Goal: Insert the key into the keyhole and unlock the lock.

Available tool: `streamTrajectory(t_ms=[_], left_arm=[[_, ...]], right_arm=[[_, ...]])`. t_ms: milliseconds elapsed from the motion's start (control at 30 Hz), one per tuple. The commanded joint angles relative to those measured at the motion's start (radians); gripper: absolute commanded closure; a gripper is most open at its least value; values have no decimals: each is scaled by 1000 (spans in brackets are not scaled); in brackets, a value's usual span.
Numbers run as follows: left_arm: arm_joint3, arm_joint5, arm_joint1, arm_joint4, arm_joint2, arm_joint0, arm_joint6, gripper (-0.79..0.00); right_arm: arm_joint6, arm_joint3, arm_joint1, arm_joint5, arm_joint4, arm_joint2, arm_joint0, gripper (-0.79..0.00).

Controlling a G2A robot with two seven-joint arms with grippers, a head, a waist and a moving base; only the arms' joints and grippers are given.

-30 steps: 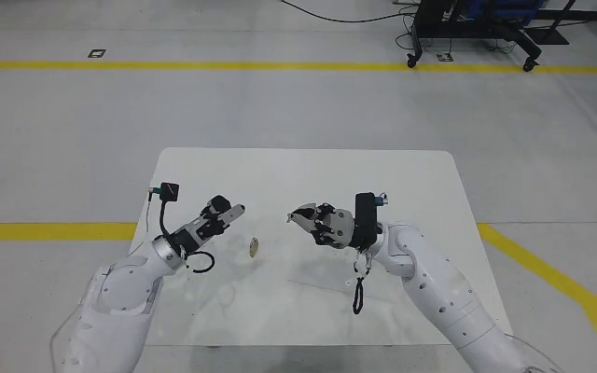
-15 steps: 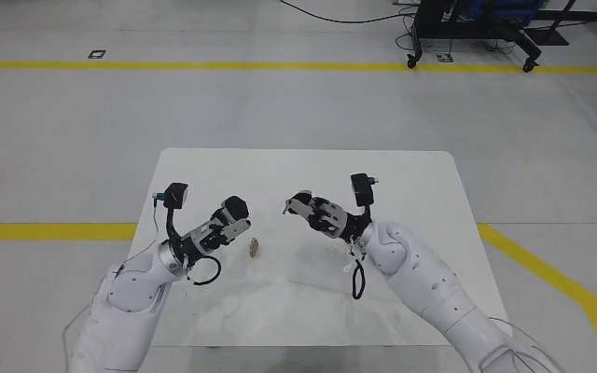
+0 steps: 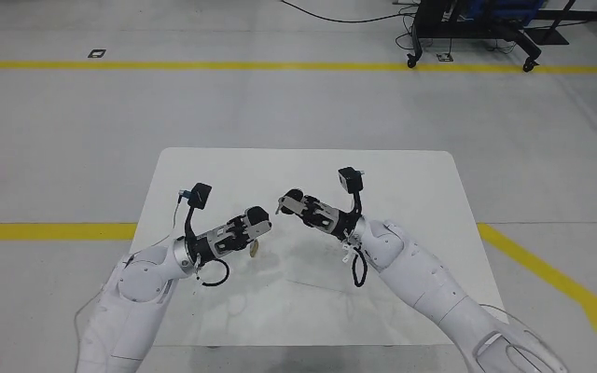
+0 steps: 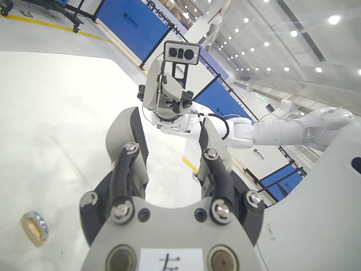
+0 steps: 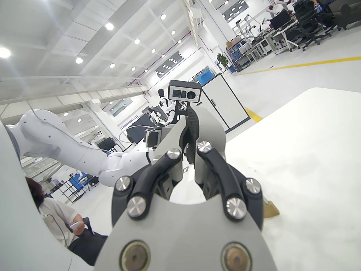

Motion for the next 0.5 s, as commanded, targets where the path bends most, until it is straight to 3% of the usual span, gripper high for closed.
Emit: streamTrajectory(t_ms=[0, 233, 467], left_arm=[[-4, 3, 0, 30, 10, 0, 17, -342], [-4, 15, 2, 68, 21, -3, 55, -372], [-12, 38, 4, 127, 32, 0, 100, -342]], right_arm=[[25, 11, -4, 0, 25, -10, 5, 0], [94, 47, -22, 0, 98, -37, 26, 0], [137, 66, -37, 0, 144, -41, 34, 0]])
